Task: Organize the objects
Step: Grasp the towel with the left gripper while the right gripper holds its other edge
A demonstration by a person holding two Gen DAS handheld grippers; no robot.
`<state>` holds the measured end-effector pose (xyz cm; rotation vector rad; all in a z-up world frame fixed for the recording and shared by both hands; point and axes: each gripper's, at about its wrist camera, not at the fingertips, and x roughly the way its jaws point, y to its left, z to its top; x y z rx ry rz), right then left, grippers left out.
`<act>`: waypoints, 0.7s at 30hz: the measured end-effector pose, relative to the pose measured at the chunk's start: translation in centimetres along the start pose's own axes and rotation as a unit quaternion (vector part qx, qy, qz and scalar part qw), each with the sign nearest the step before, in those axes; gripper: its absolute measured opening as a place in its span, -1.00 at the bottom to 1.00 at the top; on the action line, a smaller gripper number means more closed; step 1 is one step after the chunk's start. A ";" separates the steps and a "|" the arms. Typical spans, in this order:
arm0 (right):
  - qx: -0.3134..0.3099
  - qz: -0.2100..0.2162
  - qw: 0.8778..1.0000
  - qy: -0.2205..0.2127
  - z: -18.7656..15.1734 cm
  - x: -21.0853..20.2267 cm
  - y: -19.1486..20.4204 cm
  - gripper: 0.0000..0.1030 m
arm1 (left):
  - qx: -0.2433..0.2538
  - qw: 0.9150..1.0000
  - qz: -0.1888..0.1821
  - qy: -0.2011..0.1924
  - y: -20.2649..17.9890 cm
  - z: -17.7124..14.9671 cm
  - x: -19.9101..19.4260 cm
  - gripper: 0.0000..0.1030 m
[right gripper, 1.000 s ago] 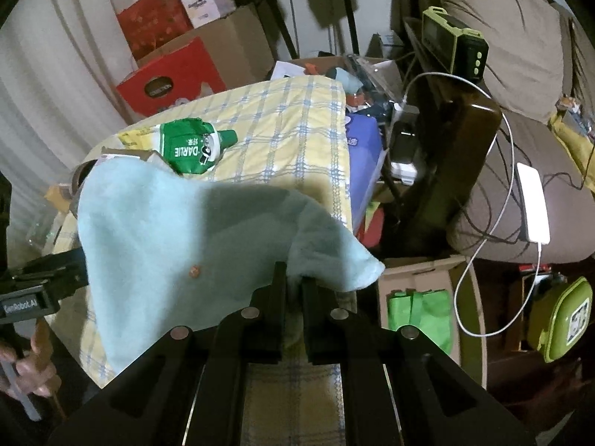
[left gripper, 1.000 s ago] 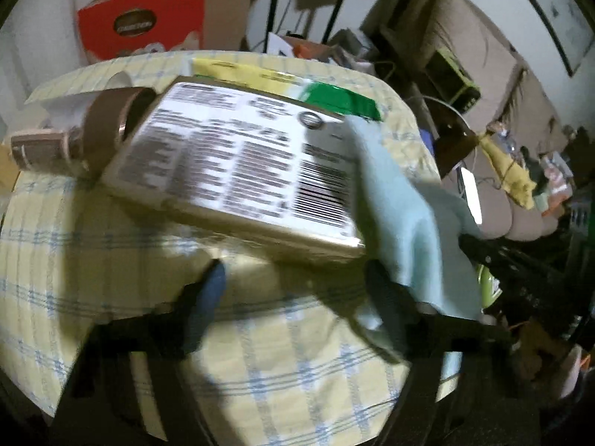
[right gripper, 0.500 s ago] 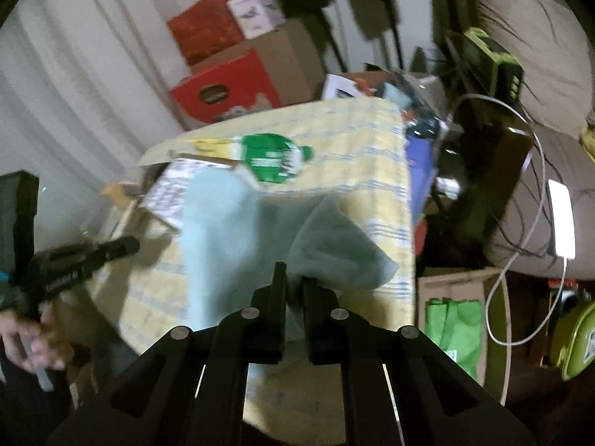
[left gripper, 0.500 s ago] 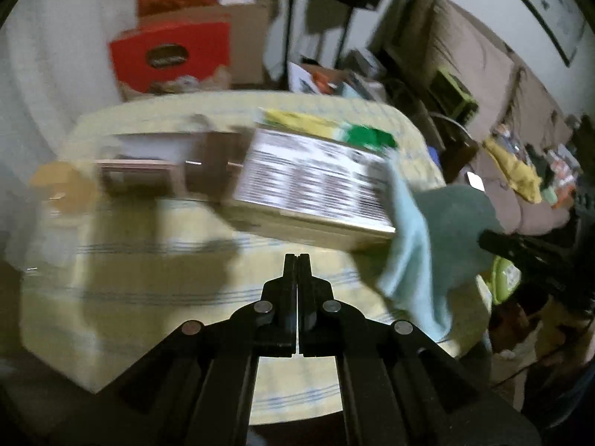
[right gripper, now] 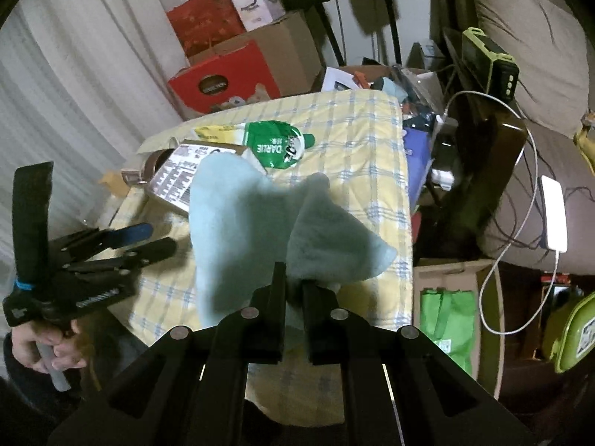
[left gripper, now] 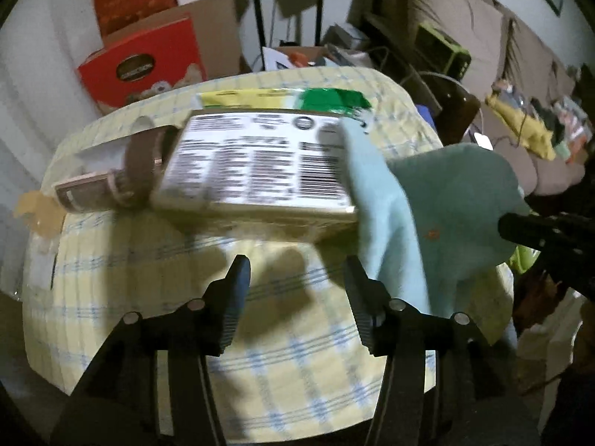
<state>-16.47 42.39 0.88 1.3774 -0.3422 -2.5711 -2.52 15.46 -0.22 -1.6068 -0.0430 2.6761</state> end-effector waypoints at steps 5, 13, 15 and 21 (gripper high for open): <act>0.009 0.005 1.000 0.001 -0.1 -0.5 -0.9 -0.87 | 0.008 1.000 0.012 -0.008 -1.3 0.4 0.4 0.24; 0.020 0.013 1.000 0.003 -0.2 -0.6 -1.8 -0.87 | 0.006 1.000 -0.010 0.000 -2.4 1.4 1.0 0.36; 0.022 0.013 1.000 0.004 -0.3 -0.4 -1.9 -0.87 | 0.001 1.000 -0.028 0.007 -2.5 1.4 0.8 0.37; 0.028 0.013 0.999 0.009 -0.7 -0.4 -2.5 -0.85 | -0.013 0.998 -0.064 0.004 -1.4 0.3 -1.1 0.51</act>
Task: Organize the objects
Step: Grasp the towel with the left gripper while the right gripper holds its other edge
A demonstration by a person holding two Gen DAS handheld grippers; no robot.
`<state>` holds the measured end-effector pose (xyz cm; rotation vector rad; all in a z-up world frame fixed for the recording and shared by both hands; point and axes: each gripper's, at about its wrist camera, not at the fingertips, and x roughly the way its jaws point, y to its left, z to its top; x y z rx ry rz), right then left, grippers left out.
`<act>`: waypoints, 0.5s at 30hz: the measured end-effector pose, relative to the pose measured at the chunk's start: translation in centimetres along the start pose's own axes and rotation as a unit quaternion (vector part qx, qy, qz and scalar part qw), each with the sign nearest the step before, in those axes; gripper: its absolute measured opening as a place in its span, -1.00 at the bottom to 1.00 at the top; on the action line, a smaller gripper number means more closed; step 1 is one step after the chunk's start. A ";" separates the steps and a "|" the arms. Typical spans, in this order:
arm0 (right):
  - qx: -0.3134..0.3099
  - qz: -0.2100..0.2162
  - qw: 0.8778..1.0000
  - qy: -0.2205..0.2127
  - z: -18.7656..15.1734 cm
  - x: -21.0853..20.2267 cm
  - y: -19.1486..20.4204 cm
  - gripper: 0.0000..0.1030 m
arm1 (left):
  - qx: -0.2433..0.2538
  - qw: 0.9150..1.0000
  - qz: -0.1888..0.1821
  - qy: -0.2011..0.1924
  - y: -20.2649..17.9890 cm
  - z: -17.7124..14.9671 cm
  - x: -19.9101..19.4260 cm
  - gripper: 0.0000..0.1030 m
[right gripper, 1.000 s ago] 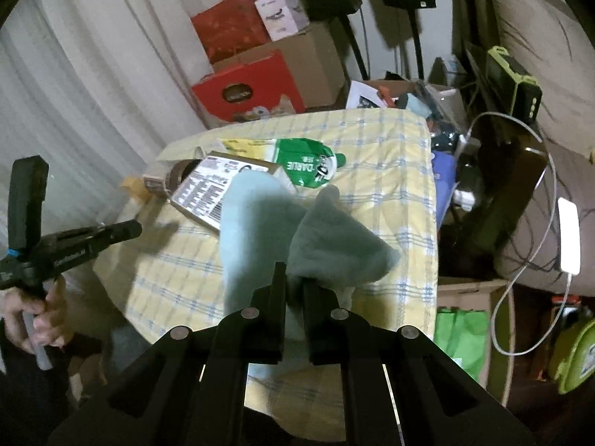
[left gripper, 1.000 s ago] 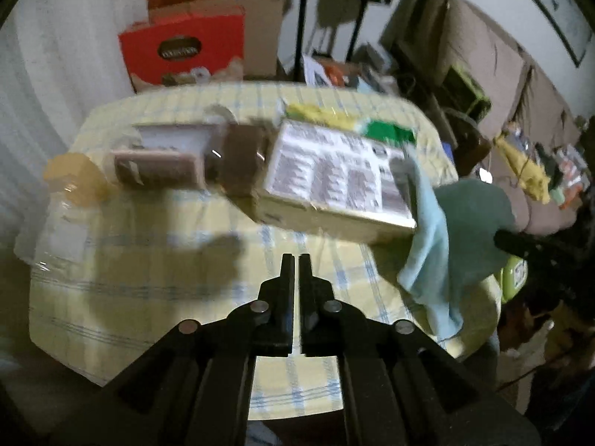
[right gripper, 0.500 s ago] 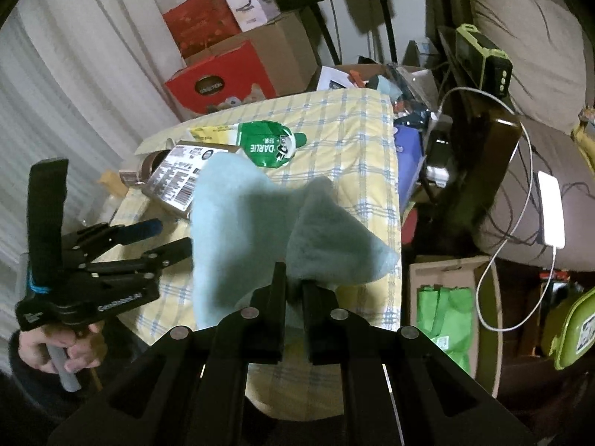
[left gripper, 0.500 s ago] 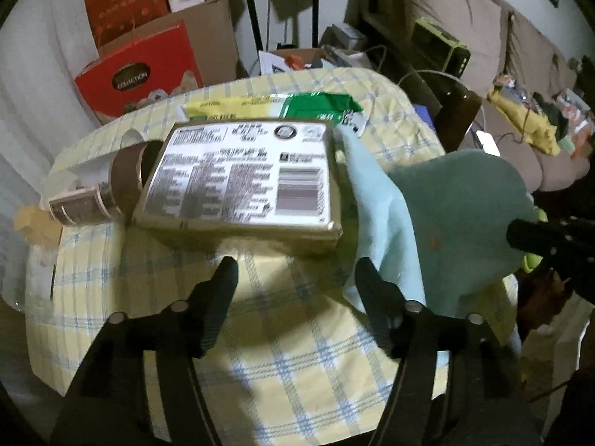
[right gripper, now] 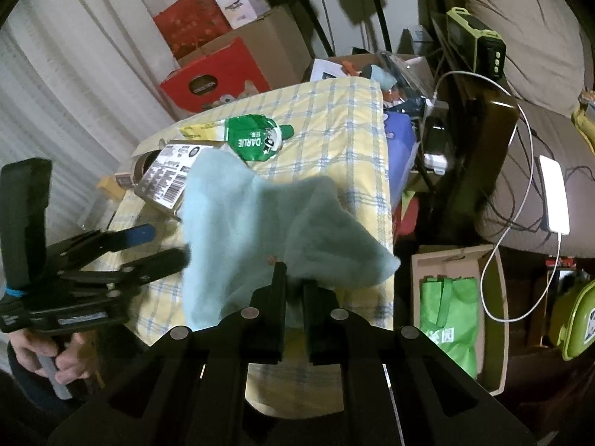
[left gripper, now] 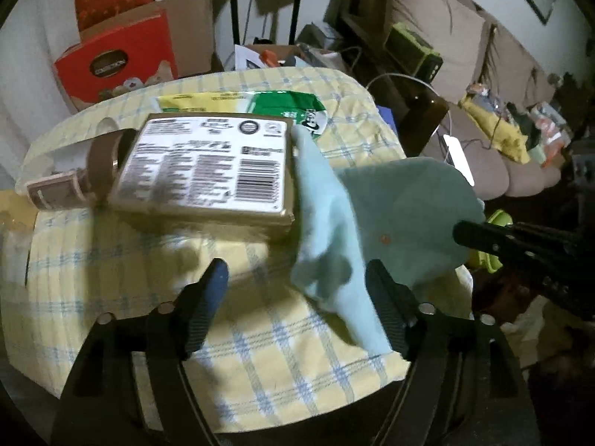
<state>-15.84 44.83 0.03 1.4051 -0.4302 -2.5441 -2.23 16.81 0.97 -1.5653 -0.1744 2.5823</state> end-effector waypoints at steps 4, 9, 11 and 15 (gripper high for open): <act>0.004 -0.001 1.000 0.003 -0.1 0.3 -0.6 -0.85 | 0.007 1.000 0.018 0.012 -0.1 0.5 1.3 0.54; 0.004 -0.001 1.000 -0.003 -0.4 0.0 -0.2 -0.85 | -0.019 0.999 0.001 0.045 0.1 0.4 3.7 0.37; -0.002 0.000 1.000 -0.003 -0.6 -0.2 0.1 -0.85 | -0.020 0.999 -0.007 0.047 -0.1 0.4 4.1 0.16; 0.002 -0.004 1.000 0.003 -0.7 0.2 0.1 -0.84 | -0.003 0.999 -0.027 0.047 -1.0 0.4 4.5 -0.90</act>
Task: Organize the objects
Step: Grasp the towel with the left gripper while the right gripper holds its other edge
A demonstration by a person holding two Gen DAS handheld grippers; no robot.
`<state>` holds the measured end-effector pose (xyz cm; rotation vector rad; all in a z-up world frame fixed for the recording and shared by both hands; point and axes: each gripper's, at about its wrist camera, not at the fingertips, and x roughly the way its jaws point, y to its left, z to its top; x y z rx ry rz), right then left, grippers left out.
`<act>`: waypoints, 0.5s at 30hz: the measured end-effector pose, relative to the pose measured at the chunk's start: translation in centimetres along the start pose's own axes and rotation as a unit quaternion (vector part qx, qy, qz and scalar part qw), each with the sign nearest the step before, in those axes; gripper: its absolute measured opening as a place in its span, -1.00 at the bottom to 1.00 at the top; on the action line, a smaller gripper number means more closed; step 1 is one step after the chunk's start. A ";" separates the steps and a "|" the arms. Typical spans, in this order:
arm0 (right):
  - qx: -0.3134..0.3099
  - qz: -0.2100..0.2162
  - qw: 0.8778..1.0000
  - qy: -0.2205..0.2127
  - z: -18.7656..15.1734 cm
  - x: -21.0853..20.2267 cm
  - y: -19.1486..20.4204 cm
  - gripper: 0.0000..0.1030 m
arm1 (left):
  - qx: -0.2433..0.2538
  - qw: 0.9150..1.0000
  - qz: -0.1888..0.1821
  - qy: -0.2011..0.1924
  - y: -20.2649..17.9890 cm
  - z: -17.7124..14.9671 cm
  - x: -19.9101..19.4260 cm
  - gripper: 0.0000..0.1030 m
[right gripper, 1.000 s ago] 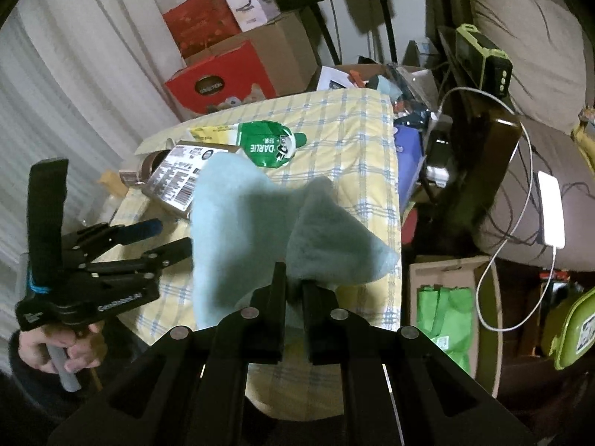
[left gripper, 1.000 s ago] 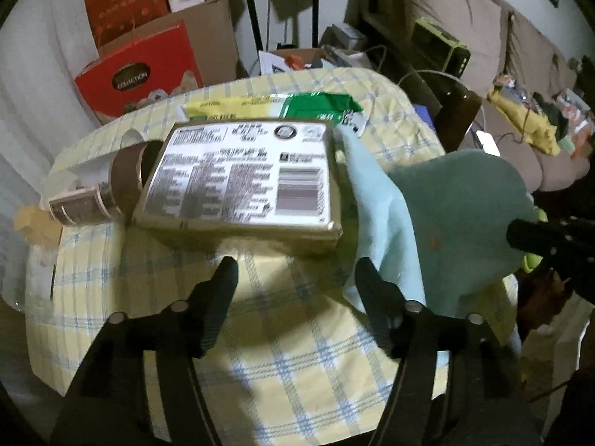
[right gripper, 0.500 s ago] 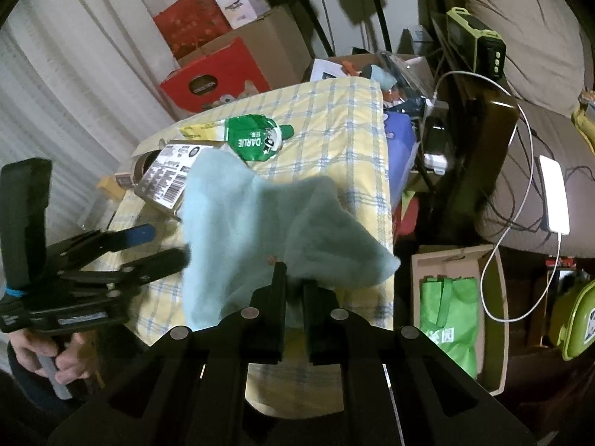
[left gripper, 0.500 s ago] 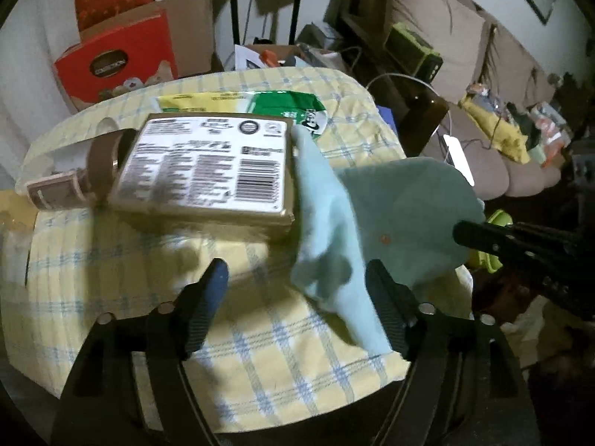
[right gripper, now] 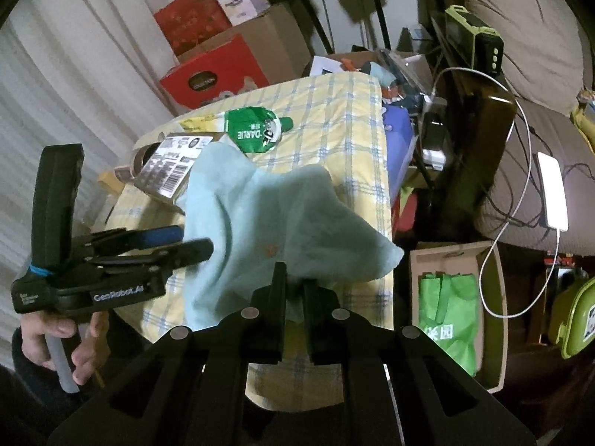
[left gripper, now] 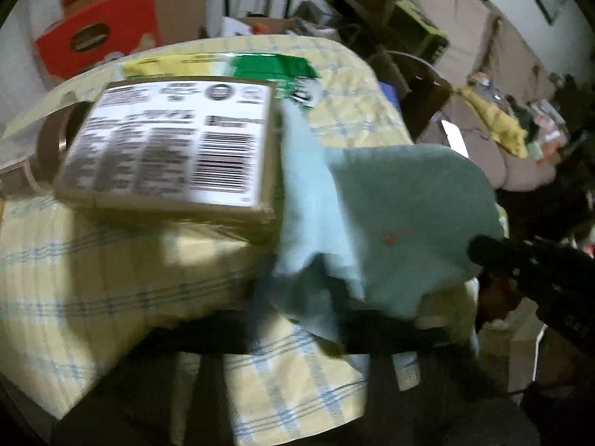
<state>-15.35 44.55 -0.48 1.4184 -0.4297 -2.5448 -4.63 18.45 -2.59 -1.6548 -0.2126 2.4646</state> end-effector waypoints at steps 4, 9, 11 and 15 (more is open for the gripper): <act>0.001 0.004 1.000 -0.003 -0.1 -0.3 0.2 -0.84 | 0.011 1.000 0.002 -0.018 -0.1 -0.5 -1.0 -0.92; -0.002 0.007 1.000 -0.006 -0.1 -1.0 0.2 -0.84 | 0.000 1.000 0.009 -0.027 2.4 -1.8 -3.9 -0.92; -0.005 0.009 1.000 -0.007 -0.2 -1.2 0.5 -0.84 | -0.008 0.999 0.009 -0.032 3.9 -2.6 -5.5 -0.92; -0.026 0.022 0.999 -0.001 -0.5 -1.0 2.2 -0.84 | -0.019 0.999 0.017 -0.038 7.0 -4.0 -8.5 -0.92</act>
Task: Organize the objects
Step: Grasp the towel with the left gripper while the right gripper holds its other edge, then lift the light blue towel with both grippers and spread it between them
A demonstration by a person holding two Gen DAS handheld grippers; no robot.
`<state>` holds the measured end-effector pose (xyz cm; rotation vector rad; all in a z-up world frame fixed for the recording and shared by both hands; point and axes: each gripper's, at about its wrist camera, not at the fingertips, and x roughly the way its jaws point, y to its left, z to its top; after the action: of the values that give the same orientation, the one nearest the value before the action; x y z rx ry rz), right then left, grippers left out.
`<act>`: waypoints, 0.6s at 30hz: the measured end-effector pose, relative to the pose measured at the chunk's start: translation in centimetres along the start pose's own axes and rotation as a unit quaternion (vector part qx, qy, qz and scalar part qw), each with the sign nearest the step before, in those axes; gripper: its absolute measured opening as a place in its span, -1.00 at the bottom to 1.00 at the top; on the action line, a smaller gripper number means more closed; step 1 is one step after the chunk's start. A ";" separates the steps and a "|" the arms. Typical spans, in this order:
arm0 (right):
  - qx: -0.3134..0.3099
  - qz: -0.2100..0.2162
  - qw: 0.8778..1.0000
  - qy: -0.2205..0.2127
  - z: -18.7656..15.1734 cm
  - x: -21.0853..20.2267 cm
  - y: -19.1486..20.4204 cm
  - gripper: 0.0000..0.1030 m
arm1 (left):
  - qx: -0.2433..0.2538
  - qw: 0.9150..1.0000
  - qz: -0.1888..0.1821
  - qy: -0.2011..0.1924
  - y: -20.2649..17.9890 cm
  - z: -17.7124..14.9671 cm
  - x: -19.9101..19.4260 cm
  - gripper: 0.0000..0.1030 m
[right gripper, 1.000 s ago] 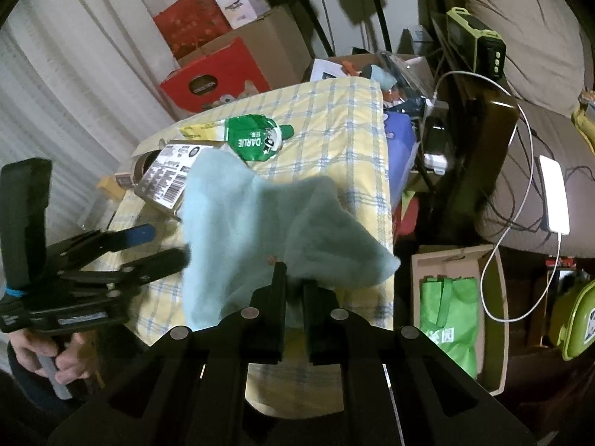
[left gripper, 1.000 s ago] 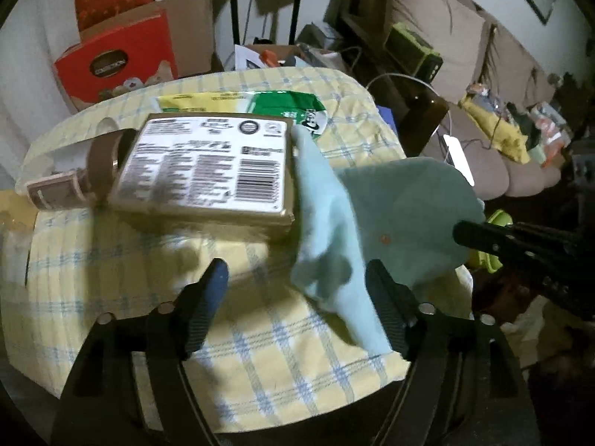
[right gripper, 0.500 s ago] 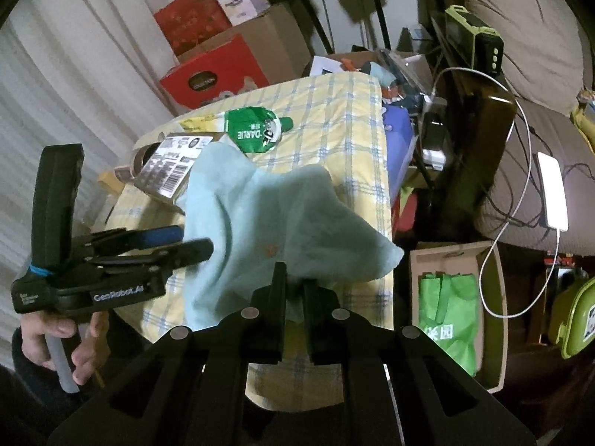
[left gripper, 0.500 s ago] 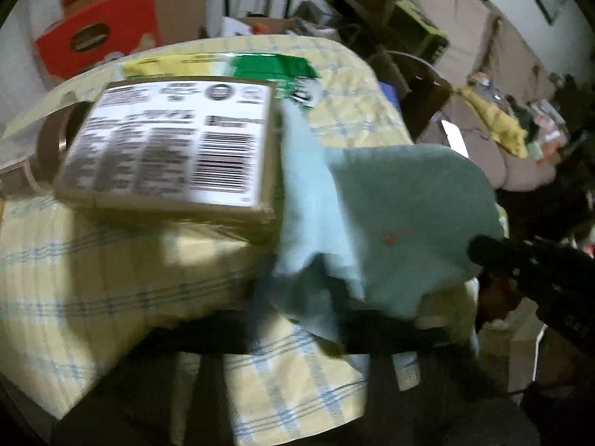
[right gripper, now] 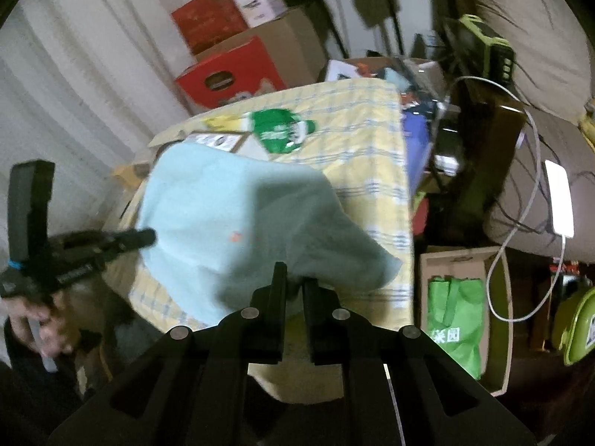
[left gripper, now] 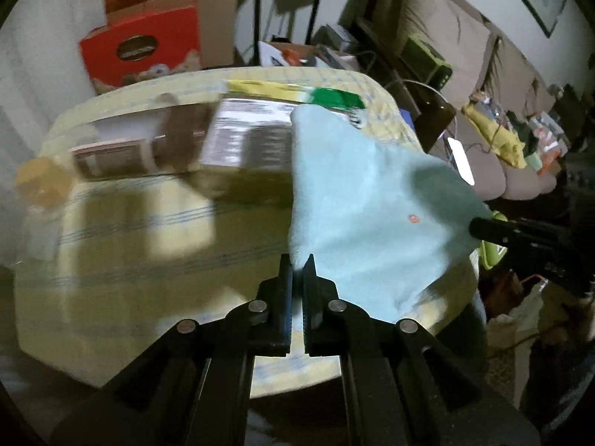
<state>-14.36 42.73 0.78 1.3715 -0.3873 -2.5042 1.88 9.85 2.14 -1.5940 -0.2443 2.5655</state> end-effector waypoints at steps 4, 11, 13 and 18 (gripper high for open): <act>-0.015 0.006 1.000 0.016 -0.2 1.5 1.4 -0.84 | -0.008 1.000 0.024 0.008 1.7 -1.0 -1.1 -0.92; -0.059 -0.004 0.998 0.038 -0.6 2.9 4.7 -0.84 | -0.014 1.000 0.019 -0.002 2.5 -1.8 -2.9 -0.91; -0.066 -0.010 0.997 0.041 -0.6 3.4 5.2 -0.84 | -0.030 0.999 0.032 0.023 3.2 -1.9 -1.4 -0.91; -0.050 -0.019 0.998 0.046 -0.5 4.1 4.5 -0.80 | -0.065 0.996 0.031 0.054 5.4 -2.9 1.4 -0.89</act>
<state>-15.65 37.04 -1.12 1.4615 -0.2177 -2.4424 3.85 5.02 -1.40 -1.8073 -0.3633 2.5453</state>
